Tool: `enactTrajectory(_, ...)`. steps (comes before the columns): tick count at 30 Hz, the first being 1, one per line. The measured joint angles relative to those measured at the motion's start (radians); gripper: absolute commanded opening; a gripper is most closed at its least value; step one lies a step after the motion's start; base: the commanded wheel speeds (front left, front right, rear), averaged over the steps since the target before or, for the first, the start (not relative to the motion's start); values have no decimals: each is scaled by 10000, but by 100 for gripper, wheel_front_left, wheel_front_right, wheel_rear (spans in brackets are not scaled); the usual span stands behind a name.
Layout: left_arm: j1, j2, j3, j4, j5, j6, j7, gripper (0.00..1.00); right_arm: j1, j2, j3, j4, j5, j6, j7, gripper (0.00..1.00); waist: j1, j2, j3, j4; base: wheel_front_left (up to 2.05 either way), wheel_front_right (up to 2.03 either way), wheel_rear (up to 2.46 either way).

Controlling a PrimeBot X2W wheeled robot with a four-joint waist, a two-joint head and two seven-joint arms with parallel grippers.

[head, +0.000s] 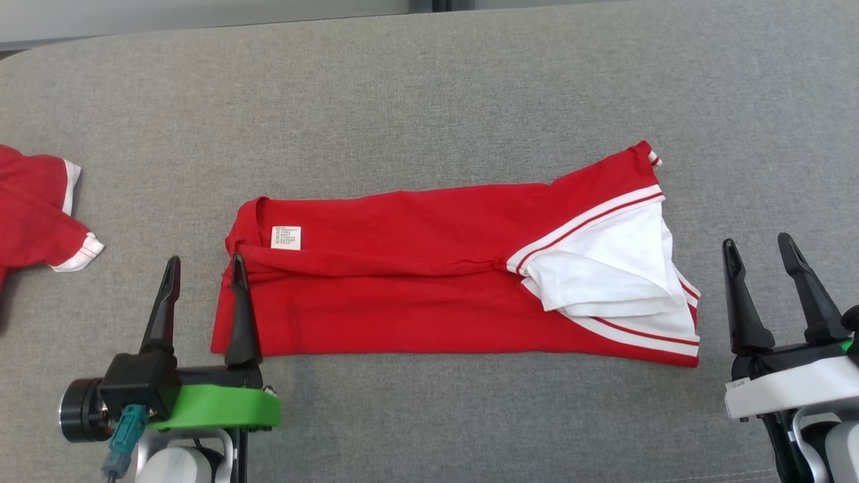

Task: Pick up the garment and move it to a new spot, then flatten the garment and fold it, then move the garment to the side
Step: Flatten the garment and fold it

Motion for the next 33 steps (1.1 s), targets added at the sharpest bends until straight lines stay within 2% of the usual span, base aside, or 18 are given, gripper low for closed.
enactTrajectory(7, -766, -357, 35, -190, 334, -299, -2, 100, -496, -322, 52, 617, -50, 0, 445, 100, 0, 0, 657, 228, 0, 0, 0)
enactTrajectory(15, -1383, -978, 198, -63, 750, -767, -2, 100, -1517, -481, 769, 2880, 307, 0, 531, 100, 0, 0, 1447, 758, 0, 0, 0)
enactTrajectory(18, -1420, -1124, 355, -50, 888, -915, -2, 100, -1832, -493, 918, 3325, 489, -2, 504, 100, 0, -1, 1592, 970, 0, 0, 0)
enactTrajectory(19, -1420, -1177, 424, -38, 918, -961, -2, 100, -1881, -502, 1011, 3390, 598, -13, 520, 94, 0, 0, 1624, 1030, 0, 0, 0)
enactTrajectory(20, -1420, -1225, 479, -31, 965, -1003, -2, 100, -1903, -548, 1110, 3432, 711, -15, 545, 43, 0, 0, 1642, 1076, 0, 0, 0)
enactTrajectory(21, -1419, -1260, 520, -31, 993, -1016, -2, 100, -1913, -600, 1170, 3444, 803, -15, 600, 7, 0, 0, 1643, 1095, 0, 0, 0)
enactTrajectory(22, -1412, -1289, 571, -29, 1037, -1076, -2, 100, -1918, -652, 1239, 3448, 930, -15, 619, 0, 0, 0, 1628, 1100, 0, 0, 0)
enactTrajectory(29, -1249, -1409, 932, 10, 1302, -1267, -2, 100, -1671, -1131, 1615, 3116, 1473, 8, 779, 0, 0, 0, 1381, 841, 0, 0, 0)
enactTrajectory(33, -1103, -1444, 1133, 33, 1398, -1308, -2, 100, -1356, -1728, 928, 2993, 1682, 6, 748, 0, 0, 0, 1185, 629, 0, 0, 0)
